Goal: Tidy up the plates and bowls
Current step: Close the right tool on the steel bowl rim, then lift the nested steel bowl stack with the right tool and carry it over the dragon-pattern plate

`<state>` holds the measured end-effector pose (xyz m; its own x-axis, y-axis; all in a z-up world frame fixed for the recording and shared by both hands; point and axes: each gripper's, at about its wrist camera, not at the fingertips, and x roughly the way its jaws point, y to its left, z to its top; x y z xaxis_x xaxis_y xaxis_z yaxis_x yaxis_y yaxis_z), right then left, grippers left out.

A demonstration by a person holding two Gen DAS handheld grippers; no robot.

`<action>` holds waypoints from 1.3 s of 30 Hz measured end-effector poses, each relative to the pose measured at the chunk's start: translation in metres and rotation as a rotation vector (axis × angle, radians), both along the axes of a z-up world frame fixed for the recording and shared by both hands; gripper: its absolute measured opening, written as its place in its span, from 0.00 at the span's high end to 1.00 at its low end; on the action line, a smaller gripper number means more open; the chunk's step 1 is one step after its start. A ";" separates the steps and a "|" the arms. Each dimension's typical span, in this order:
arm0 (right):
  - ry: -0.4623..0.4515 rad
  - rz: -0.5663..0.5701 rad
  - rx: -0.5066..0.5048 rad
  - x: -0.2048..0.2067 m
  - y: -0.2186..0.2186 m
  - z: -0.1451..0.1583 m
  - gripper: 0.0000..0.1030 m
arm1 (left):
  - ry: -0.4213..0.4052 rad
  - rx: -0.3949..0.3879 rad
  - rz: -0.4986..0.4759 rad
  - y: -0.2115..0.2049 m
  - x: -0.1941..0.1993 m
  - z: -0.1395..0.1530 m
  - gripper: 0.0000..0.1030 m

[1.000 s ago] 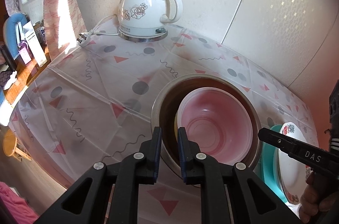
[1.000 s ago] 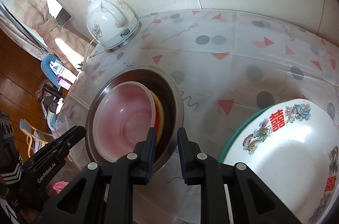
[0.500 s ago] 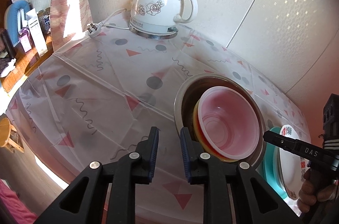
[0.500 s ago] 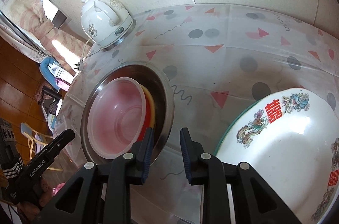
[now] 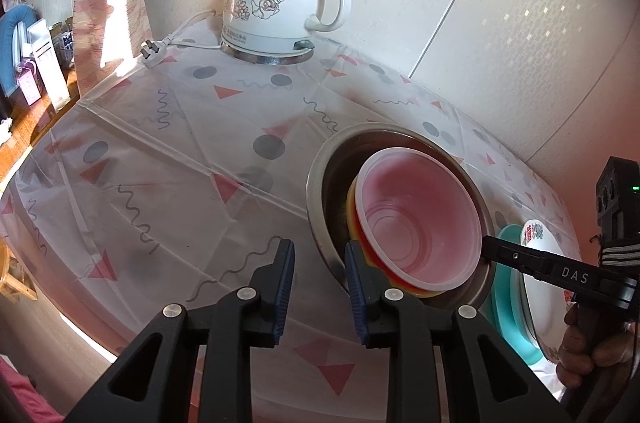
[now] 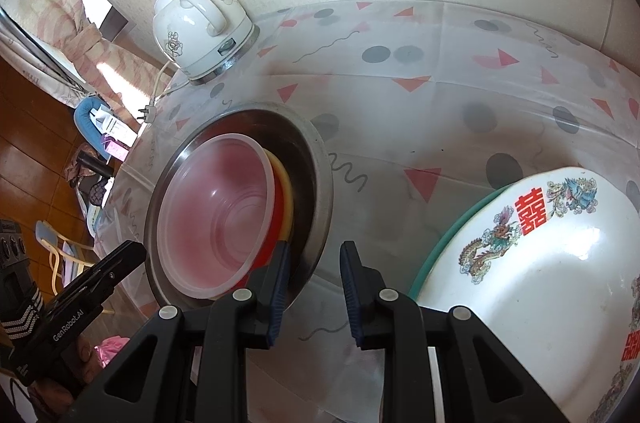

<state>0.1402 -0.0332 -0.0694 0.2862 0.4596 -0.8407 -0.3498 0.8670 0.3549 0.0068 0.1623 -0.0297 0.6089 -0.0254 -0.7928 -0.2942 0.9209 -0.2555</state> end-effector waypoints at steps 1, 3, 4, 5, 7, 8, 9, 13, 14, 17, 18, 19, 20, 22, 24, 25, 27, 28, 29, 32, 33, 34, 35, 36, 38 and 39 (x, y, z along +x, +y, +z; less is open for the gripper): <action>0.001 0.001 -0.001 0.000 0.001 -0.001 0.75 | 0.003 0.001 0.000 0.000 0.002 -0.001 0.74; 0.001 0.006 -0.004 0.000 0.003 -0.002 0.75 | 0.011 -0.001 0.000 0.001 0.005 -0.003 0.74; 0.001 0.008 -0.006 0.000 0.004 -0.003 0.75 | 0.014 -0.001 -0.003 0.001 0.007 -0.004 0.74; 0.001 0.008 -0.008 0.001 0.005 -0.004 0.75 | 0.016 0.006 -0.005 0.001 0.008 -0.004 0.74; -0.005 0.013 -0.017 0.002 0.008 -0.005 0.76 | 0.026 0.010 0.001 0.002 0.012 -0.005 0.74; -0.009 0.019 -0.022 0.002 0.010 -0.005 0.78 | 0.031 0.013 0.004 0.002 0.015 -0.006 0.74; -0.014 0.025 -0.030 0.002 0.012 -0.005 0.80 | 0.034 0.022 0.005 0.002 0.017 -0.007 0.75; -0.021 0.041 -0.055 0.003 0.017 -0.007 0.81 | 0.029 0.073 -0.018 -0.004 0.023 -0.008 0.83; -0.019 0.041 -0.058 0.004 0.018 -0.008 0.81 | 0.031 0.078 -0.019 -0.005 0.025 -0.009 0.83; -0.026 0.049 -0.076 0.004 0.022 -0.009 0.81 | 0.034 0.070 -0.016 -0.003 0.028 -0.011 0.84; -0.031 0.052 -0.084 0.004 0.023 -0.009 0.81 | 0.033 0.062 -0.016 -0.002 0.029 -0.012 0.84; -0.035 0.053 -0.089 0.004 0.023 -0.009 0.81 | 0.032 0.055 -0.015 -0.001 0.029 -0.013 0.84; -0.036 0.053 -0.090 0.004 0.023 -0.009 0.81 | 0.030 0.050 -0.014 -0.001 0.029 -0.013 0.84; -0.034 0.052 -0.089 0.005 0.023 -0.010 0.81 | 0.024 0.046 -0.015 -0.001 0.029 -0.013 0.84; -0.036 0.053 -0.092 0.004 0.024 -0.010 0.81 | 0.018 0.039 -0.015 0.000 0.028 -0.013 0.84; -0.037 0.054 -0.092 0.004 0.024 -0.011 0.81 | 0.017 0.036 -0.014 0.000 0.028 -0.013 0.84; -0.036 0.054 -0.090 0.004 0.023 -0.010 0.81 | 0.013 0.035 -0.014 0.000 0.027 -0.012 0.85; -0.035 0.054 -0.089 0.004 0.023 -0.010 0.81 | 0.011 0.037 -0.015 -0.001 0.027 -0.011 0.85; -0.036 0.054 -0.088 0.004 0.022 -0.010 0.81 | 0.007 0.037 -0.015 -0.002 0.027 -0.010 0.85; -0.041 0.056 -0.080 0.002 0.021 -0.007 0.81 | -0.012 0.038 -0.016 -0.003 0.023 -0.006 0.84; -0.043 0.058 -0.077 0.001 0.021 -0.007 0.81 | -0.015 0.039 -0.018 -0.004 0.022 -0.005 0.84; -0.048 0.059 -0.077 0.001 0.020 -0.006 0.81 | -0.018 0.040 -0.020 -0.004 0.022 -0.004 0.84; -0.052 0.061 -0.077 0.000 0.020 -0.005 0.81 | -0.021 0.041 -0.021 -0.004 0.021 -0.003 0.84; -0.055 0.062 -0.077 -0.001 0.020 -0.004 0.81 | -0.025 0.043 -0.022 -0.005 0.020 -0.002 0.84; -0.064 0.063 -0.073 -0.003 0.019 -0.001 0.81 | -0.033 0.049 -0.024 -0.006 0.018 0.001 0.84; -0.071 0.063 -0.072 -0.004 0.018 0.002 0.81 | -0.037 0.052 -0.025 -0.007 0.017 0.003 0.84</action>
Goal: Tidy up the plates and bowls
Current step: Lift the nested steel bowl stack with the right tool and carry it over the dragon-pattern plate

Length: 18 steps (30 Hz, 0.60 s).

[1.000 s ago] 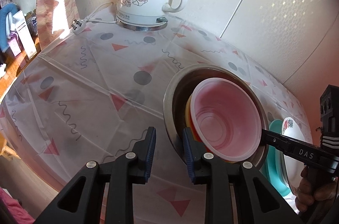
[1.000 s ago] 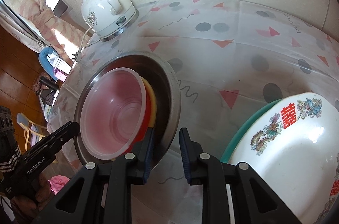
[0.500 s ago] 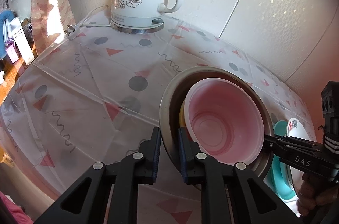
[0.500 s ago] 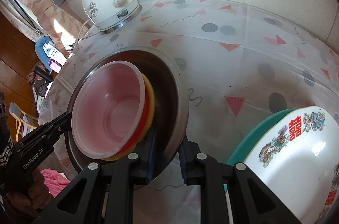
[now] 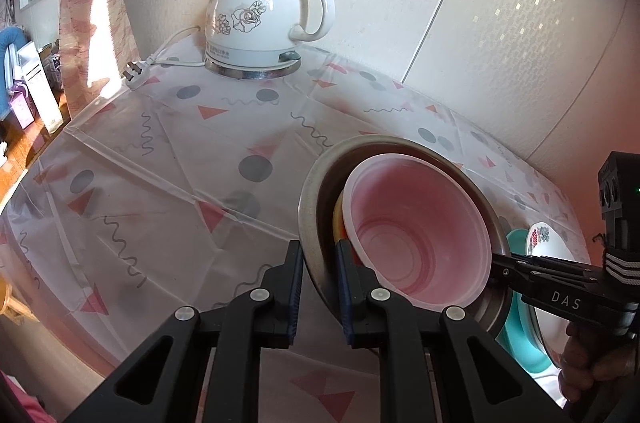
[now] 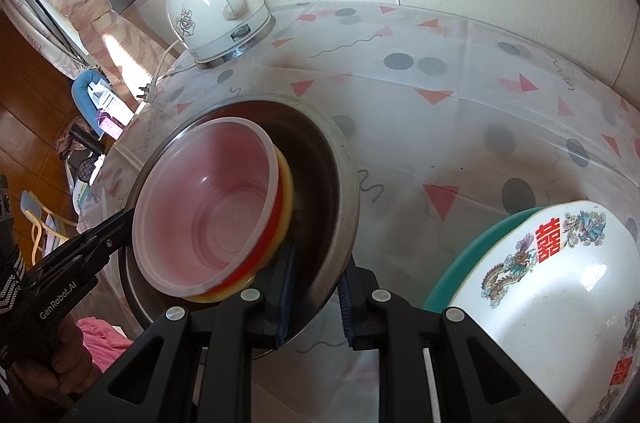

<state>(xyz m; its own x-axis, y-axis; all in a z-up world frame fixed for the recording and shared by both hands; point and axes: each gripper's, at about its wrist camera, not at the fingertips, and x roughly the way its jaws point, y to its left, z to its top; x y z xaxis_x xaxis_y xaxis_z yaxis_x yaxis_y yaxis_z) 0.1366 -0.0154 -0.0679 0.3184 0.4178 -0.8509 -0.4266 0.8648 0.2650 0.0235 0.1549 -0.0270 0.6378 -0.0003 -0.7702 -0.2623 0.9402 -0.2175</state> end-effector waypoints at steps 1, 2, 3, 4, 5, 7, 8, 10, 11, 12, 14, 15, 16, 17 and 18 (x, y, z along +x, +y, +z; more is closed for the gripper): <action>-0.007 0.000 0.002 -0.001 -0.001 0.002 0.81 | -0.006 0.002 -0.001 -0.001 -0.001 0.002 0.84; -0.013 -0.001 0.006 -0.001 -0.002 0.005 0.81 | -0.012 0.005 -0.002 -0.002 -0.002 0.005 0.84; -0.018 -0.004 0.011 -0.002 -0.004 0.008 0.81 | -0.018 0.008 -0.004 -0.004 -0.003 0.008 0.84; -0.024 -0.006 0.015 -0.003 -0.005 0.011 0.81 | -0.023 0.010 -0.006 -0.005 -0.004 0.011 0.84; -0.030 -0.009 0.019 -0.003 -0.007 0.014 0.81 | -0.031 0.011 -0.008 -0.007 -0.004 0.015 0.84; -0.039 -0.018 0.028 -0.005 -0.012 0.019 0.81 | -0.049 0.014 -0.015 -0.010 -0.006 0.023 0.84; -0.042 -0.023 0.031 -0.006 -0.014 0.021 0.81 | -0.058 0.016 -0.019 -0.012 -0.006 0.027 0.84; -0.048 -0.033 0.037 -0.008 -0.019 0.024 0.81 | -0.072 0.020 -0.031 -0.017 -0.007 0.033 0.84; -0.050 -0.037 0.039 -0.008 -0.022 0.026 0.81 | -0.076 0.022 -0.036 -0.019 -0.006 0.036 0.84; -0.053 -0.042 0.040 -0.009 -0.024 0.027 0.81 | -0.080 0.023 -0.041 -0.021 -0.006 0.038 0.84; -0.059 -0.052 0.042 -0.011 -0.029 0.030 0.81 | -0.086 0.024 -0.052 -0.026 -0.006 0.041 0.84; -0.061 -0.058 0.044 -0.012 -0.032 0.032 0.81 | -0.088 0.025 -0.058 -0.028 -0.006 0.043 0.83; -0.063 -0.063 0.045 -0.013 -0.035 0.033 0.81 | -0.090 0.026 -0.065 -0.030 -0.005 0.044 0.83; -0.066 -0.068 0.046 -0.014 -0.038 0.034 0.81 | -0.093 0.026 -0.072 -0.033 -0.005 0.045 0.83; -0.068 -0.074 0.047 -0.015 -0.042 0.036 0.81 | -0.096 0.026 -0.079 -0.036 -0.006 0.047 0.83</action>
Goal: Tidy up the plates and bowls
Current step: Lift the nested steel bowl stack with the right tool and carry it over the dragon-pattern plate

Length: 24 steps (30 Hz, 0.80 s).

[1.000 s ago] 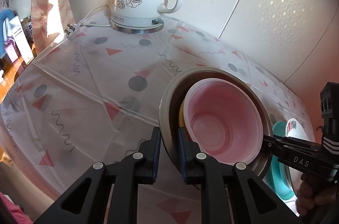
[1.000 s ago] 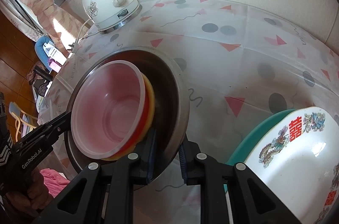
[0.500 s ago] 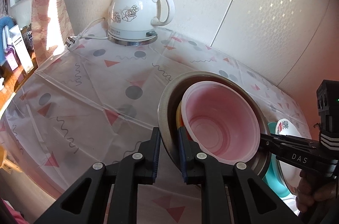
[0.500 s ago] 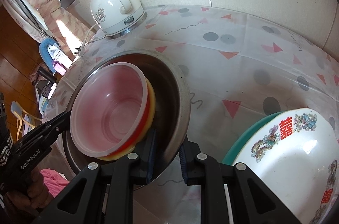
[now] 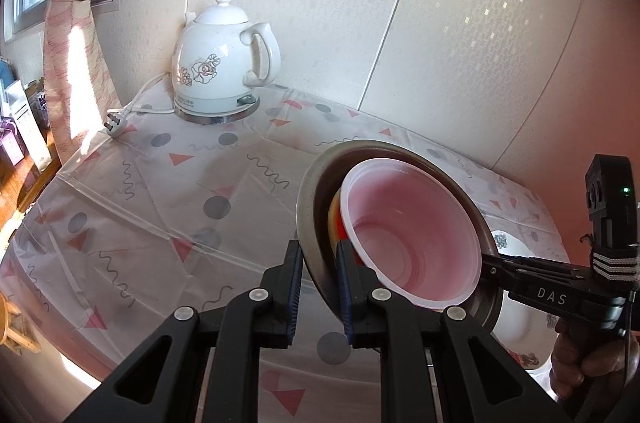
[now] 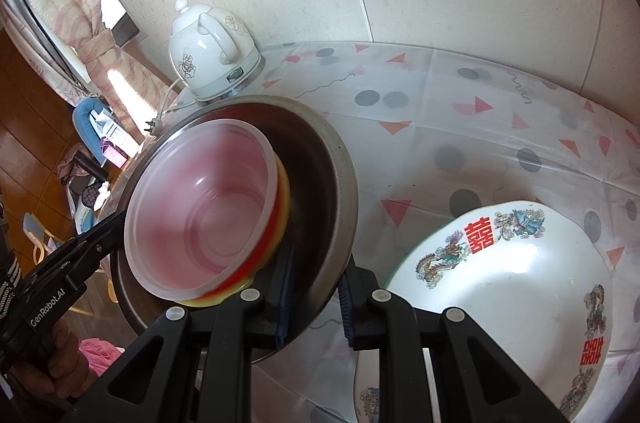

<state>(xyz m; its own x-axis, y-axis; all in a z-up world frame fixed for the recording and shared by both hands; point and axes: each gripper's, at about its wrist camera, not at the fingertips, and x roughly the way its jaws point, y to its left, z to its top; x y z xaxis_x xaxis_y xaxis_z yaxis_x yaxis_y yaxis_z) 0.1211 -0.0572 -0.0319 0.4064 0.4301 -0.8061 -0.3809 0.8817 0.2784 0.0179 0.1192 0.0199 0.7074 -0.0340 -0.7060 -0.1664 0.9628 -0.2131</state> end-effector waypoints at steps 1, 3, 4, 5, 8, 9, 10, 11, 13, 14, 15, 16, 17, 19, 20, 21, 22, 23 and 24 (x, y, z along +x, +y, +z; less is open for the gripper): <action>-0.003 -0.006 0.002 -0.001 -0.004 0.002 0.81 | -0.003 0.002 -0.009 -0.003 0.000 0.001 0.83; -0.008 -0.019 0.003 -0.003 -0.011 0.004 0.81 | -0.009 0.007 -0.026 -0.009 0.001 0.005 0.83; -0.011 -0.026 0.003 -0.004 -0.015 0.005 0.81 | -0.011 0.009 -0.036 -0.013 0.002 0.006 0.83; -0.014 -0.033 0.004 -0.004 -0.019 0.006 0.81 | -0.014 0.012 -0.046 -0.016 0.003 0.007 0.83; -0.019 -0.060 0.007 -0.008 -0.034 0.008 0.81 | -0.021 0.016 -0.077 -0.028 0.005 0.011 0.83; -0.021 -0.069 0.007 -0.009 -0.039 0.009 0.81 | -0.024 0.019 -0.090 -0.032 0.006 0.011 0.83; -0.022 -0.080 0.008 -0.010 -0.043 0.009 0.81 | -0.026 0.022 -0.103 -0.036 0.007 0.012 0.83; -0.023 -0.091 0.009 -0.011 -0.049 0.010 0.81 | -0.028 0.025 -0.117 -0.041 0.008 0.013 0.83; -0.023 -0.115 0.012 -0.014 -0.060 0.010 0.81 | -0.029 0.028 -0.145 -0.051 0.011 0.013 0.83; -0.025 -0.128 0.012 -0.016 -0.066 0.011 0.81 | -0.030 0.027 -0.159 -0.055 0.012 0.014 0.82; -0.027 -0.141 0.010 -0.017 -0.072 0.012 0.81 | -0.030 0.028 -0.174 -0.060 0.013 0.014 0.82; -0.029 -0.153 0.010 -0.019 -0.078 0.012 0.81 | -0.031 0.031 -0.189 -0.066 0.015 0.013 0.82; -0.029 -0.166 0.009 -0.021 -0.084 0.013 0.81 | -0.031 0.032 -0.204 -0.072 0.016 0.013 0.82; -0.030 -0.193 0.005 -0.025 -0.096 0.013 0.81 | -0.030 0.033 -0.236 -0.083 0.020 0.014 0.82; -0.028 -0.205 0.003 -0.027 -0.101 0.013 0.80 | -0.029 0.035 -0.253 -0.088 0.022 0.014 0.82; -0.026 -0.219 0.001 -0.029 -0.107 0.012 0.80 | -0.029 0.036 -0.269 -0.094 0.024 0.014 0.82; -0.024 -0.235 0.000 -0.031 -0.114 0.012 0.80 | -0.028 0.038 -0.286 -0.100 0.025 0.014 0.82; -0.020 -0.250 -0.001 -0.033 -0.120 0.011 0.80 | -0.028 0.041 -0.303 -0.106 0.027 0.014 0.82; -0.017 -0.265 -0.004 -0.035 -0.125 0.011 0.80 | -0.028 0.044 -0.320 -0.113 0.028 0.014 0.82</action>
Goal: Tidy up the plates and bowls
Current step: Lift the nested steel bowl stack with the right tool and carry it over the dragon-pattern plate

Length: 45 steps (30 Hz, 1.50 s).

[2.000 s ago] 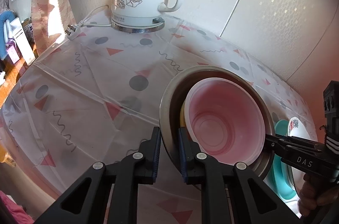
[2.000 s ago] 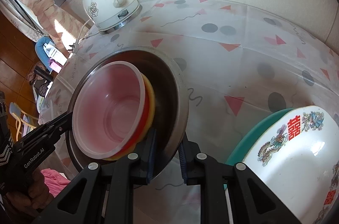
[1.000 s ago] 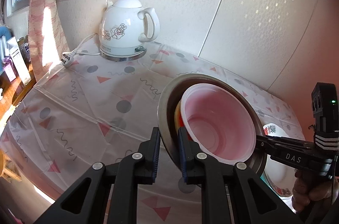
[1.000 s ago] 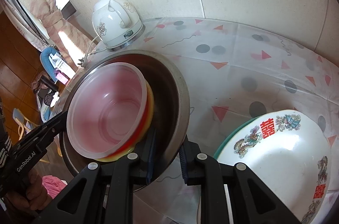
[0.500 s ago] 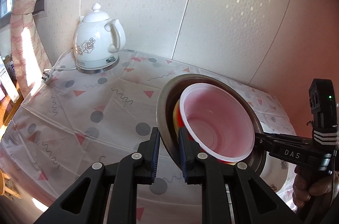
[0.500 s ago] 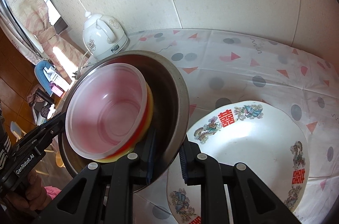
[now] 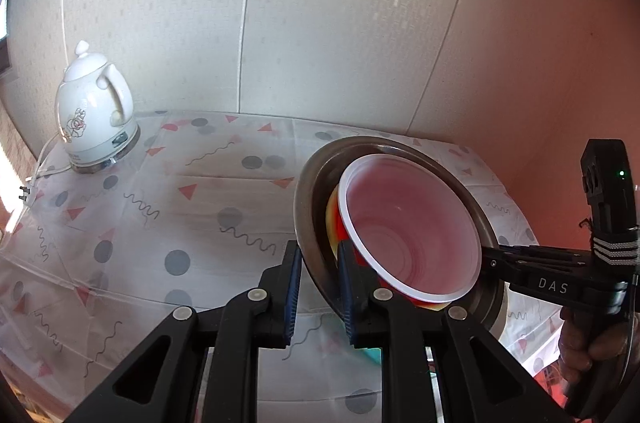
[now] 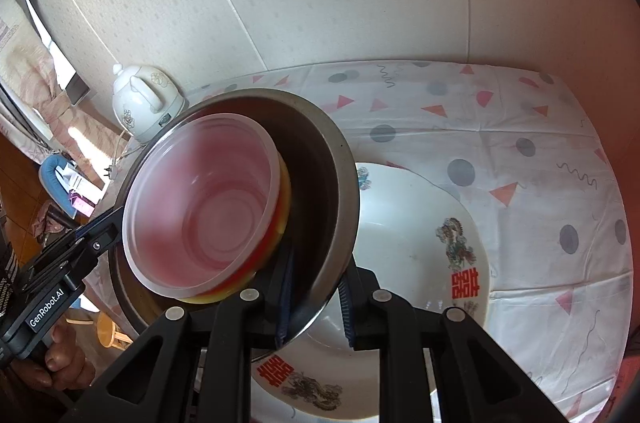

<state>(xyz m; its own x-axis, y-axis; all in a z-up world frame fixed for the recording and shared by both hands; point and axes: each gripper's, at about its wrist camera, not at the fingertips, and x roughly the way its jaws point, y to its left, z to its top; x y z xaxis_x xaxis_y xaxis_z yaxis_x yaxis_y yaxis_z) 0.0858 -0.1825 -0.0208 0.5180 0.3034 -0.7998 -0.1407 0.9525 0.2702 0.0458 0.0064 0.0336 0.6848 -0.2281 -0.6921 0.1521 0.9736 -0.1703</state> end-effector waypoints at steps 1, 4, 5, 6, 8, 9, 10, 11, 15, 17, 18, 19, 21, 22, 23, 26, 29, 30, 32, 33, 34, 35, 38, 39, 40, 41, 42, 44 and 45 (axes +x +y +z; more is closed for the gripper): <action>0.004 -0.015 -0.003 -0.002 -0.006 -0.001 0.80 | 0.001 0.002 -0.017 -0.006 0.001 0.000 0.82; 0.009 -0.055 -0.011 -0.009 -0.023 -0.001 0.80 | 0.014 0.005 -0.062 -0.024 0.005 -0.003 0.82; 0.010 -0.068 -0.015 -0.011 -0.028 -0.001 0.80 | 0.019 0.004 -0.077 -0.029 0.006 -0.004 0.82; 0.012 -0.080 -0.017 -0.014 -0.034 -0.001 0.80 | 0.021 0.003 -0.091 -0.034 0.007 -0.005 0.82; 0.018 -0.101 -0.023 -0.018 -0.043 -0.003 0.80 | 0.028 0.000 -0.116 -0.045 0.008 -0.008 0.82; 0.021 -0.111 -0.024 -0.020 -0.047 -0.004 0.80 | 0.034 -0.002 -0.125 -0.049 0.008 -0.009 0.82; 0.025 -0.119 -0.024 -0.021 -0.050 -0.006 0.80 | 0.041 -0.003 -0.133 -0.052 0.008 -0.011 0.82; 0.031 -0.125 -0.024 -0.023 -0.052 -0.007 0.80 | 0.048 -0.005 -0.140 -0.055 0.009 -0.013 0.82; 0.054 -0.126 -0.021 -0.027 -0.054 -0.015 0.80 | 0.081 -0.002 -0.144 -0.058 0.011 -0.023 0.81; 0.062 -0.125 -0.020 -0.026 -0.052 -0.019 0.80 | 0.095 -0.001 -0.139 -0.057 0.011 -0.027 0.81; 0.063 -0.124 -0.024 -0.026 -0.051 -0.020 0.80 | 0.105 0.000 -0.136 -0.057 0.013 -0.029 0.81; 0.064 -0.122 -0.027 -0.025 -0.050 -0.022 0.80 | 0.115 -0.001 -0.133 -0.056 0.014 -0.031 0.81; 0.066 -0.121 -0.030 -0.024 -0.050 -0.023 0.80 | 0.125 -0.004 -0.129 -0.056 0.015 -0.033 0.81; 0.069 -0.122 -0.032 -0.024 -0.050 -0.024 0.80 | 0.128 -0.003 -0.130 -0.057 0.016 -0.035 0.81; 0.073 -0.123 -0.034 -0.023 -0.051 -0.026 0.80 | 0.131 -0.001 -0.132 -0.057 0.017 -0.036 0.81; 0.086 -0.123 -0.035 -0.022 -0.051 -0.030 0.80 | 0.149 0.000 -0.132 -0.059 0.017 -0.041 0.81; 0.093 -0.122 -0.032 -0.022 -0.051 -0.034 0.80 | 0.163 0.006 -0.128 -0.059 0.017 -0.047 0.81; 0.093 -0.121 -0.034 -0.022 -0.051 -0.035 0.80 | 0.169 0.006 -0.126 -0.059 0.018 -0.049 0.81; 0.093 -0.118 -0.037 -0.022 -0.050 -0.035 0.80 | 0.178 0.006 -0.121 -0.059 0.018 -0.052 0.81; 0.093 -0.117 -0.038 -0.022 -0.050 -0.035 0.80 | 0.181 0.005 -0.120 -0.058 0.018 -0.052 0.81; 0.095 -0.115 -0.037 -0.022 -0.050 -0.036 0.80 | 0.182 0.005 -0.119 -0.058 0.018 -0.053 0.81; 0.095 -0.114 -0.035 -0.021 -0.050 -0.036 0.80 | 0.183 0.004 -0.117 -0.058 0.019 -0.054 0.81; 0.092 -0.109 -0.056 -0.019 -0.047 -0.037 0.78 | 0.180 0.004 -0.113 -0.057 0.020 -0.054 0.81; 0.092 -0.106 -0.062 -0.019 -0.046 -0.037 0.78 | 0.179 0.005 -0.112 -0.057 0.020 -0.054 0.81; 0.092 -0.106 -0.063 -0.019 -0.046 -0.037 0.78 | 0.180 0.004 -0.111 -0.057 0.019 -0.053 0.81; 0.093 -0.106 -0.061 -0.020 -0.047 -0.037 0.78 | 0.182 0.002 -0.110 -0.057 0.019 -0.053 0.81; 0.093 -0.107 -0.059 -0.020 -0.047 -0.037 0.78 | 0.184 0.001 -0.109 -0.057 0.018 -0.053 0.81; 0.094 -0.108 -0.060 -0.021 -0.047 -0.036 0.78 | 0.186 0.001 -0.109 -0.057 0.018 -0.052 0.81; 0.094 -0.108 -0.062 -0.021 -0.047 -0.036 0.78 | 0.184 0.003 -0.110 -0.057 0.017 -0.052 0.81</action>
<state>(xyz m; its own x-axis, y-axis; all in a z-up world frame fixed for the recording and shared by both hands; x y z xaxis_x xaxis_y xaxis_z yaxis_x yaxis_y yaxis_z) 0.0650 -0.2298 -0.0566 0.4671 0.1983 -0.8617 -0.0133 0.9760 0.2174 0.0631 -0.0507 -0.0189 0.5178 -0.2917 -0.8042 0.2236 0.9535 -0.2019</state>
